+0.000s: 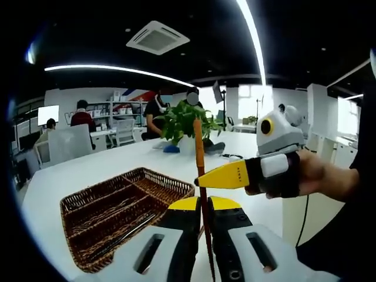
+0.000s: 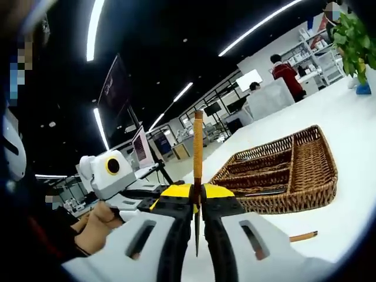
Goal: Arrange the knives, forks, and spoons in their matching storage slots by inserting each utensil handle-first until every utensil is classified and aligned in the correct compartment
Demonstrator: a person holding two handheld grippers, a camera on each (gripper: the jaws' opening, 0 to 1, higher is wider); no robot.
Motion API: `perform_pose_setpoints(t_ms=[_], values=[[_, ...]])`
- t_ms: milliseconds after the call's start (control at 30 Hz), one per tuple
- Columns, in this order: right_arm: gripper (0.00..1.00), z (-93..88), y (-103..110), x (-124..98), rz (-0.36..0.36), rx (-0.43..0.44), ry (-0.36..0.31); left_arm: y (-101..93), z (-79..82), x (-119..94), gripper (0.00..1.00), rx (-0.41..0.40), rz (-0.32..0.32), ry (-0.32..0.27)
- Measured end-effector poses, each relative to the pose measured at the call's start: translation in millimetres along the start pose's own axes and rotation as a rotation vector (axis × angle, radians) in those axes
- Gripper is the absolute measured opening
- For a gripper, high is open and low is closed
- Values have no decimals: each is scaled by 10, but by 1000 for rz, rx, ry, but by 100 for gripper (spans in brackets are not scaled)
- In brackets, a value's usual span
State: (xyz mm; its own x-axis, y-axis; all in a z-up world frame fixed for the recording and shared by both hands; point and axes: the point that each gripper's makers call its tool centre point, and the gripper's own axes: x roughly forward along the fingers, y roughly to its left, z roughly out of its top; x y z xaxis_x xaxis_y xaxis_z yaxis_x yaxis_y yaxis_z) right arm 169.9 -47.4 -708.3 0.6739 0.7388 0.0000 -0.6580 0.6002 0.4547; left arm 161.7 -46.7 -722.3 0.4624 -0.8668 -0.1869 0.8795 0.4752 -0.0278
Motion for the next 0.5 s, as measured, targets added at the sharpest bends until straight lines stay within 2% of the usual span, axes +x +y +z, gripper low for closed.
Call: perform_pose_setpoints(t_ms=[267,500], values=[[4,43,7,-5,0,10,-11,-134,57,28,6,23,-49,-12],[4,41,-13,-1,-6,-9,-5,-146,24,43,7,46,-54,-2]])
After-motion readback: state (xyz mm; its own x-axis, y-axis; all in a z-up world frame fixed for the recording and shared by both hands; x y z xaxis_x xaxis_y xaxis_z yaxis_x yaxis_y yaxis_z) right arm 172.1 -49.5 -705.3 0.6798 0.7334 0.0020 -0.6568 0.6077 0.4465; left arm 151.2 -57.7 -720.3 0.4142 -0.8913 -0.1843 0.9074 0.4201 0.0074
